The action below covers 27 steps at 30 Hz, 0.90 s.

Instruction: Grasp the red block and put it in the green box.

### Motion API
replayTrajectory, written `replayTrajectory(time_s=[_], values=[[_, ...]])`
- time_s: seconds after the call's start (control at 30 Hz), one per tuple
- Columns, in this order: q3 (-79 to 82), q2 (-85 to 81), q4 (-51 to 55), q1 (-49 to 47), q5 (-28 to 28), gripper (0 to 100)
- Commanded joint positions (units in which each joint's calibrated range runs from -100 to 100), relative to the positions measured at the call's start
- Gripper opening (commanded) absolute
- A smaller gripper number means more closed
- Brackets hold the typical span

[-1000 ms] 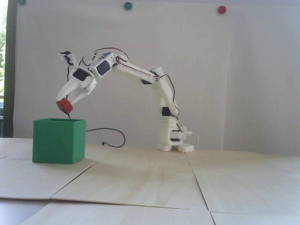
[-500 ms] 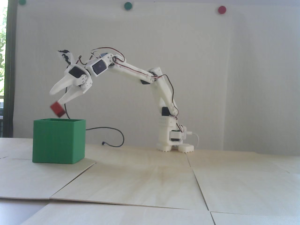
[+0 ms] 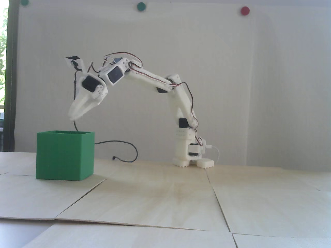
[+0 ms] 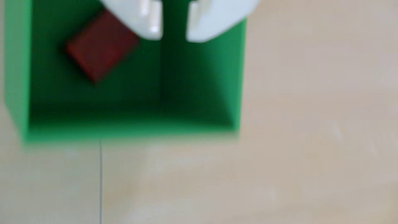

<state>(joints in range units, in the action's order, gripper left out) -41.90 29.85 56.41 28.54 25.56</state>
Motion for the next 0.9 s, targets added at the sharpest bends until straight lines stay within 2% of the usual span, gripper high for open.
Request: replayTrajectory(time_s=[0.0, 0.1, 0.17, 0.2, 0.3, 0.4, 0.5, 0.67, 0.73, 0.87], values=[[-4.15, -9.99, 13.32, -8.56, 1.61, 2], [-4.15, -15.91, 24.12, -15.32, -0.31, 2], [-4.15, -21.52, 33.14, -22.71, -1.40, 2], [-2.65, -26.57, 38.11, -29.63, -3.12, 2], [6.76, -37.94, 41.57, -42.26, -5.31, 2], [20.96, -50.10, 39.55, -51.42, -5.15, 2], [42.16, -64.31, 28.42, -57.21, -4.89, 2], [83.25, -82.00, 0.09, -55.04, 1.61, 2], [99.75, -87.84, -13.57, -51.34, 6.98, 2], [123.62, -96.05, -31.87, -47.48, 18.95, 2]])
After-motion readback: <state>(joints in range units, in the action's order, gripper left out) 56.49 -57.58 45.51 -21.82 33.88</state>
